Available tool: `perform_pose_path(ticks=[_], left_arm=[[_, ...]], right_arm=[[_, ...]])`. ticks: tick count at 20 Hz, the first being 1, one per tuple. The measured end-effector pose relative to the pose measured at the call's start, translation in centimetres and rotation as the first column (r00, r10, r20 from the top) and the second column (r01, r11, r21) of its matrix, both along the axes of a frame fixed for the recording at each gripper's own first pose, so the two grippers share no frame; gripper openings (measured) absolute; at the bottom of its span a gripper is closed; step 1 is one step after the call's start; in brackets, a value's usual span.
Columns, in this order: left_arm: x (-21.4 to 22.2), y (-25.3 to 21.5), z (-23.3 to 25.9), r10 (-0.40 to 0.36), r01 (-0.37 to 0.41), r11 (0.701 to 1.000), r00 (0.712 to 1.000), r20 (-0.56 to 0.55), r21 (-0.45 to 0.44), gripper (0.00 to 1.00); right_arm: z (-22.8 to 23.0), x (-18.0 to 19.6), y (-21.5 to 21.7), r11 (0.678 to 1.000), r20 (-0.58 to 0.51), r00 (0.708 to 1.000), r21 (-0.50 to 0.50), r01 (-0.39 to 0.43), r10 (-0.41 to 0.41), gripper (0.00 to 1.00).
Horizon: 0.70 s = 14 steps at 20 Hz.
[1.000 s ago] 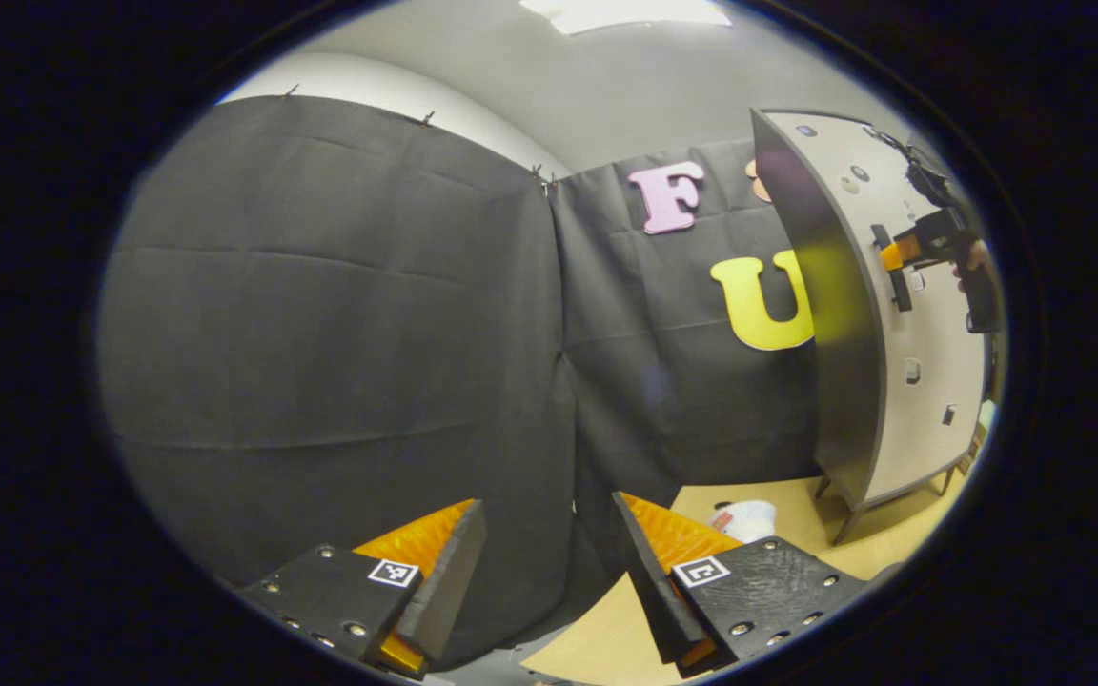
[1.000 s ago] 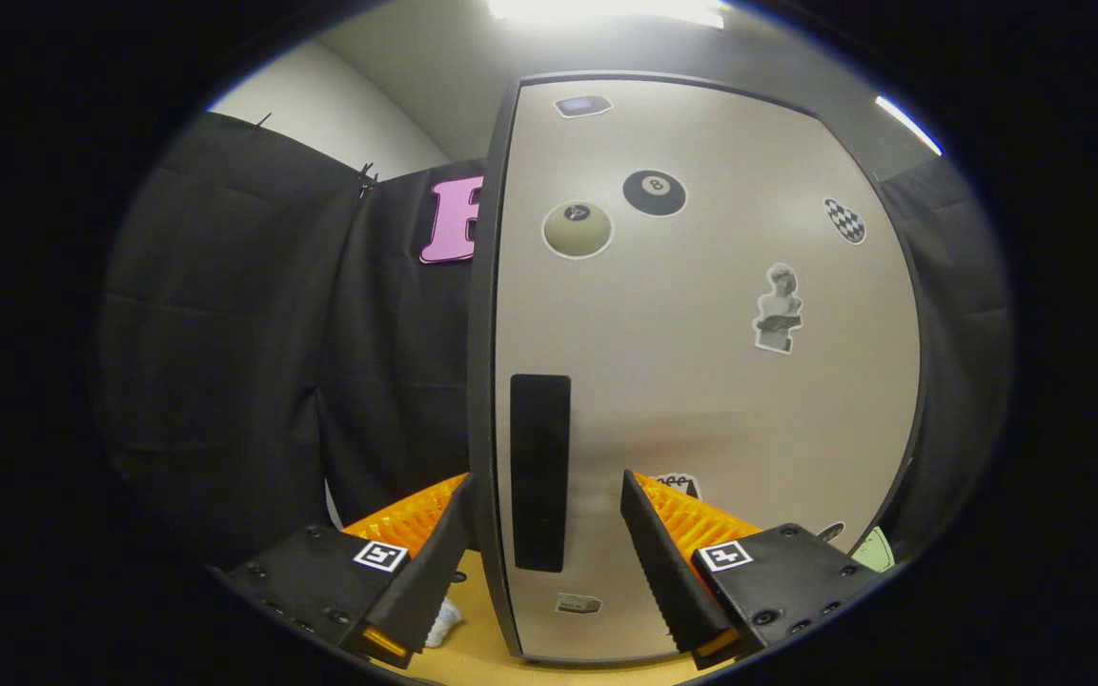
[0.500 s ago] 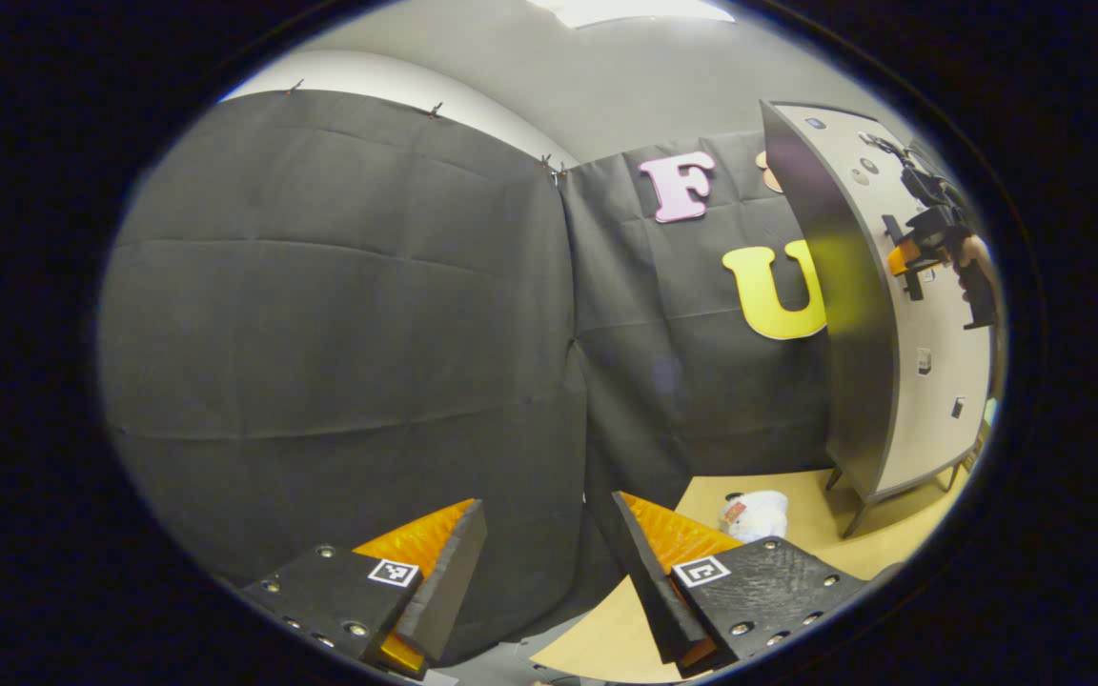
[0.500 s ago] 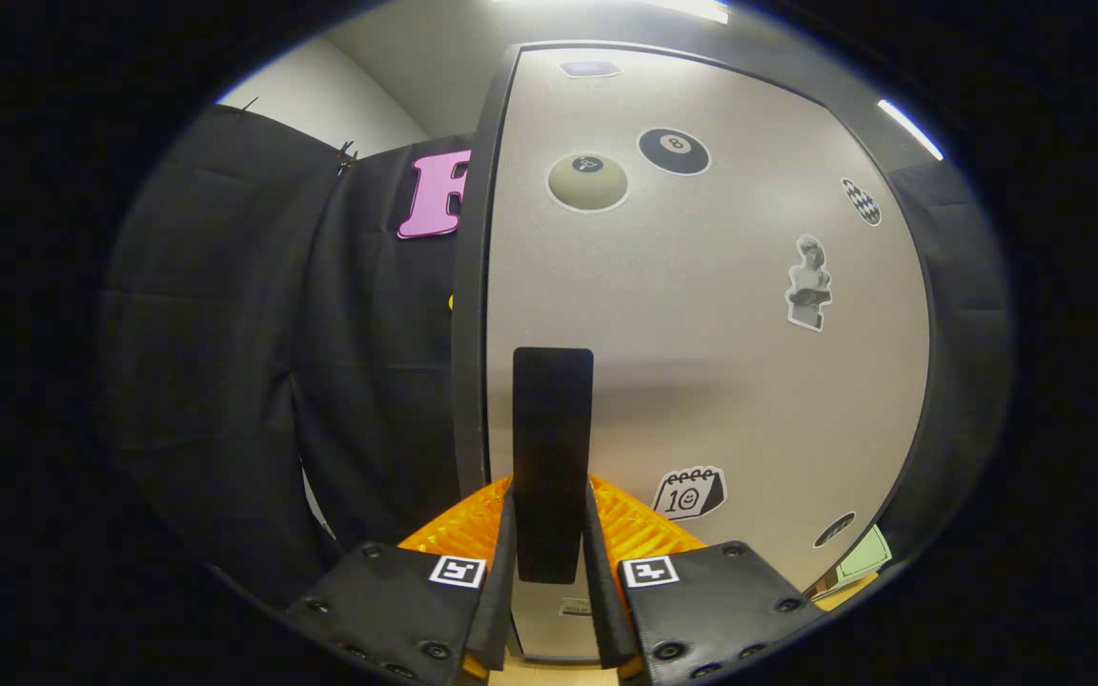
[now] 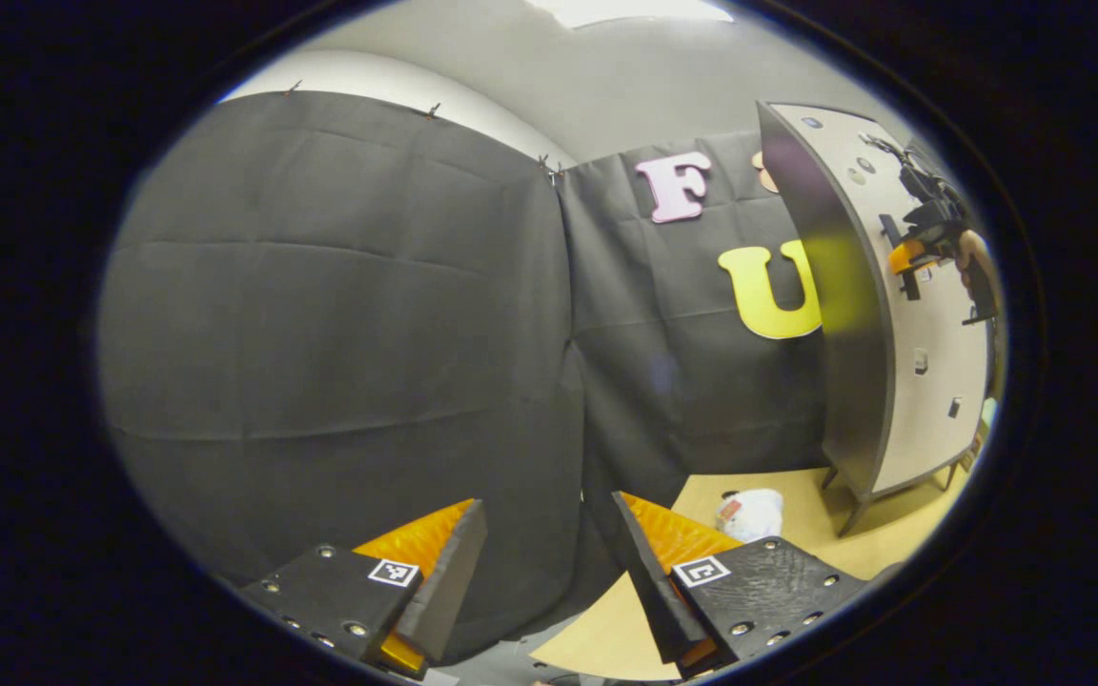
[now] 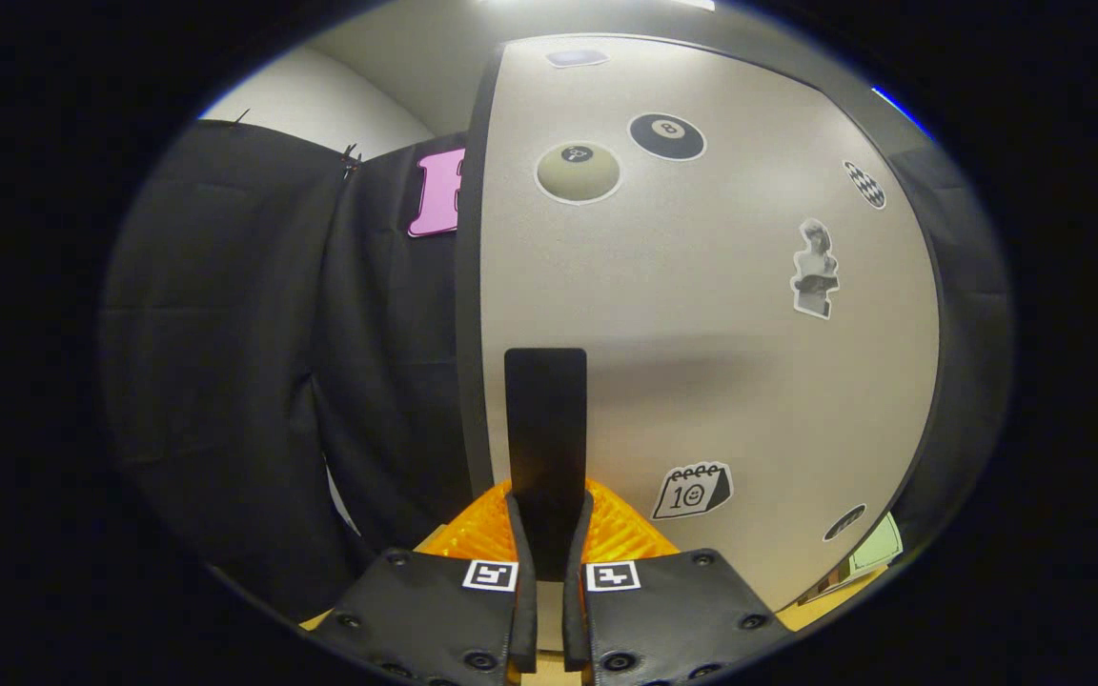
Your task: Open the cabinet door with the right hand, grasp the bottle in the cabinet with the left hand and place it on the coaster, then close the cabinet door with the right hand.
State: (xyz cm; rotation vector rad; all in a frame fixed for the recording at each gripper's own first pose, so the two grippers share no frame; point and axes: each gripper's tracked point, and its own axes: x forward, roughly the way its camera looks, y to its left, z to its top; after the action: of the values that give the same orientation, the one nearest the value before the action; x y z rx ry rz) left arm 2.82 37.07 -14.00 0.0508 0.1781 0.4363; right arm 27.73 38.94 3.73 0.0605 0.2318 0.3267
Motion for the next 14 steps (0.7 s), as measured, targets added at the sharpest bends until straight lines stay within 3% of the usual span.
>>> perform_pose_path(ticks=[5, 14], left_arm=[[0.1, -1.0, 1.4, -0.057, 0.057, 0.998, 0.998, 0.022, 0.003, 0.8], [-0.4, -8.7, 5.5, -0.151, 0.15, 0.988, 0.987, 0.053, 0.031, 0.8]], right_arm=[[0.4, -1.7, -0.4, 0.998, -0.002, 0.998, 0.021, -0.06, 0.06, 0.12], [0.9, -3.1, -1.9, 0.985, -0.005, 0.986, 0.044, -0.166, 0.166, 0.14]])
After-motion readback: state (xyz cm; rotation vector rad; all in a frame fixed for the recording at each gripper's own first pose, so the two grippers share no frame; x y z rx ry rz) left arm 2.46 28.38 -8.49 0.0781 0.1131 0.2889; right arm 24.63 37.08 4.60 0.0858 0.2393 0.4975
